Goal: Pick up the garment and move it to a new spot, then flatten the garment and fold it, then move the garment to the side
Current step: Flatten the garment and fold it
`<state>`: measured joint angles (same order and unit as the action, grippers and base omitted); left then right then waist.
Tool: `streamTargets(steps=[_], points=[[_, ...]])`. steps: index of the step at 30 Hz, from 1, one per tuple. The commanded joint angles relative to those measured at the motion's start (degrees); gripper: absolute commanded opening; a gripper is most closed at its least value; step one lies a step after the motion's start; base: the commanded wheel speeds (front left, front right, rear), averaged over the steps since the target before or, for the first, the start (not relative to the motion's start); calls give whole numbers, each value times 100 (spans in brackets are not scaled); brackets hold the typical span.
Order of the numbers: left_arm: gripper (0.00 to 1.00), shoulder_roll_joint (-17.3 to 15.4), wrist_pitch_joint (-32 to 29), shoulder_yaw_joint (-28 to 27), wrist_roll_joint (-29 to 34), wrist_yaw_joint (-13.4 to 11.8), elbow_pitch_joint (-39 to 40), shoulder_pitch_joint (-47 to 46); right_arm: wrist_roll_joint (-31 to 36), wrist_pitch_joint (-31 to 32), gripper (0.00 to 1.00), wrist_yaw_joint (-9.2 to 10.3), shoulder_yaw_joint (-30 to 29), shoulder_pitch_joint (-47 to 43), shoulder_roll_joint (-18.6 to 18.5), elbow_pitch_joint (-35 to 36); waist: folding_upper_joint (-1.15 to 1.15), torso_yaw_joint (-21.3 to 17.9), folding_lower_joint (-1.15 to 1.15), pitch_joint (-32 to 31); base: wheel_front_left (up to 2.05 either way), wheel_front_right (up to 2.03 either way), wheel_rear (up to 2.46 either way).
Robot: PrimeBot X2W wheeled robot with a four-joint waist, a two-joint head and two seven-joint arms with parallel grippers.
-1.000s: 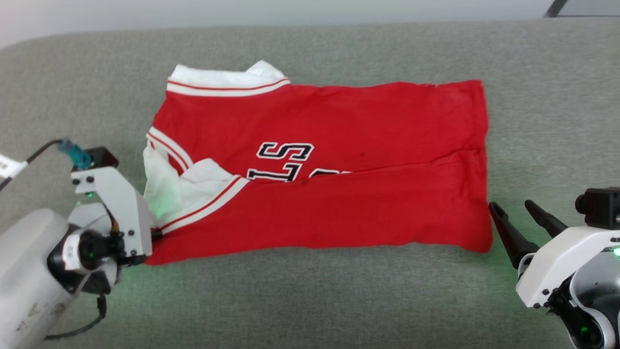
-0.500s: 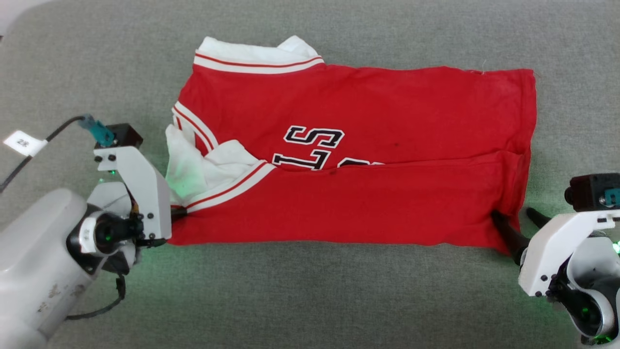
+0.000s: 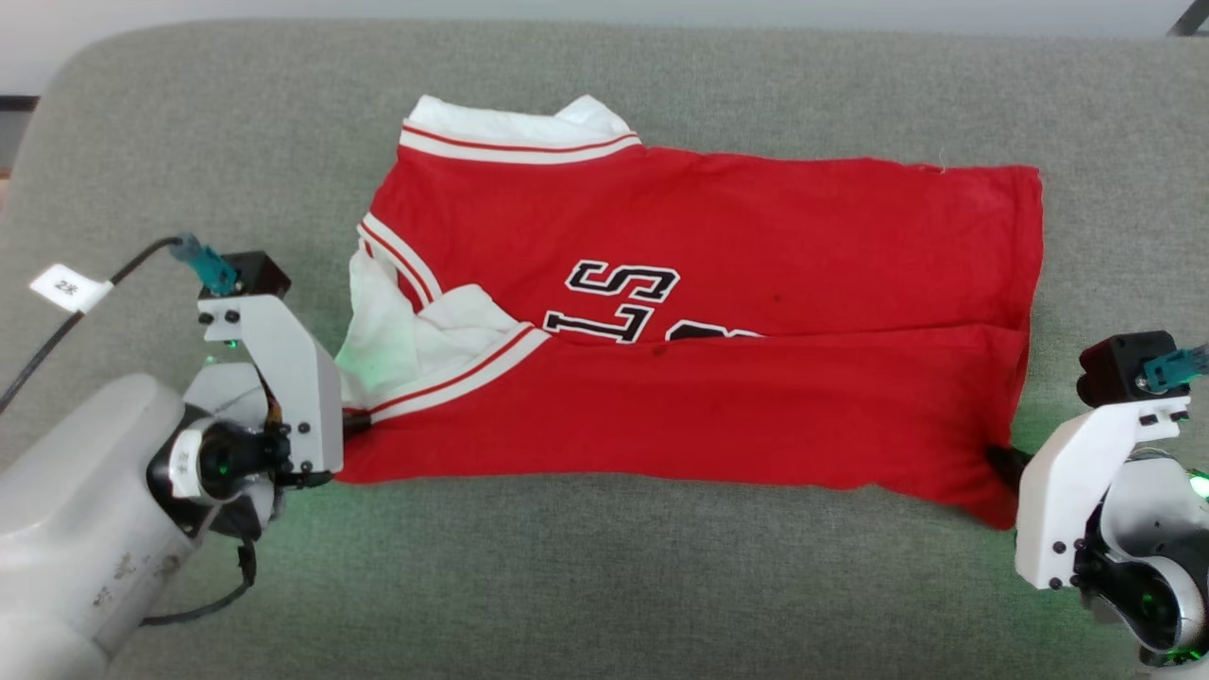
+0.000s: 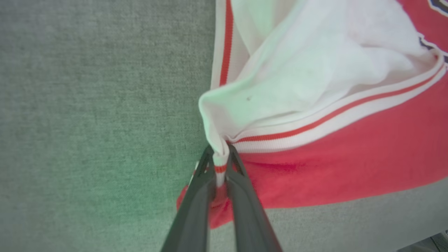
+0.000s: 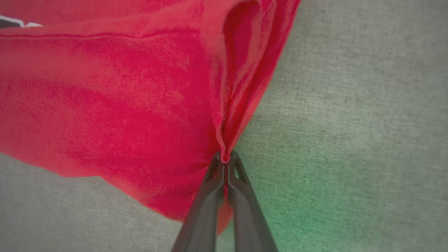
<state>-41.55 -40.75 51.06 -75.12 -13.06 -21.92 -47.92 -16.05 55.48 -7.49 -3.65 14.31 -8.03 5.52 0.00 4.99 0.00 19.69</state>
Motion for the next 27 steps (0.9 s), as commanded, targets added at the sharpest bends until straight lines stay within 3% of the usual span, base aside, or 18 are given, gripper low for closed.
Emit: streamTargets(steps=[1, 12, 19, 27], points=[[0, -37, -37, 49, 12, -10, -81, 110, 34, 75, 0, 0, -55, -133, -53, -39, 0, 18, 0, -72, 0, 0, 0], [0, -366, -242, 120, 61, -201, 389, 247, -88, 535, 0, 3, -209, -373, -252, 403, 0, 145, 0, -443, 0, 0, 0], [0, -716, -391, 178, -1, -542, 1057, 570, -169, 1046, 0, 4, -350, -862, -359, 924, 0, 204, 0, -544, 0, 0, 0], [0, -932, -404, 299, -62, -861, 1724, 1051, -189, 1346, 0, 3, -438, -1295, -119, 1224, 0, 172, 0, -543, 0, 0, 0]])
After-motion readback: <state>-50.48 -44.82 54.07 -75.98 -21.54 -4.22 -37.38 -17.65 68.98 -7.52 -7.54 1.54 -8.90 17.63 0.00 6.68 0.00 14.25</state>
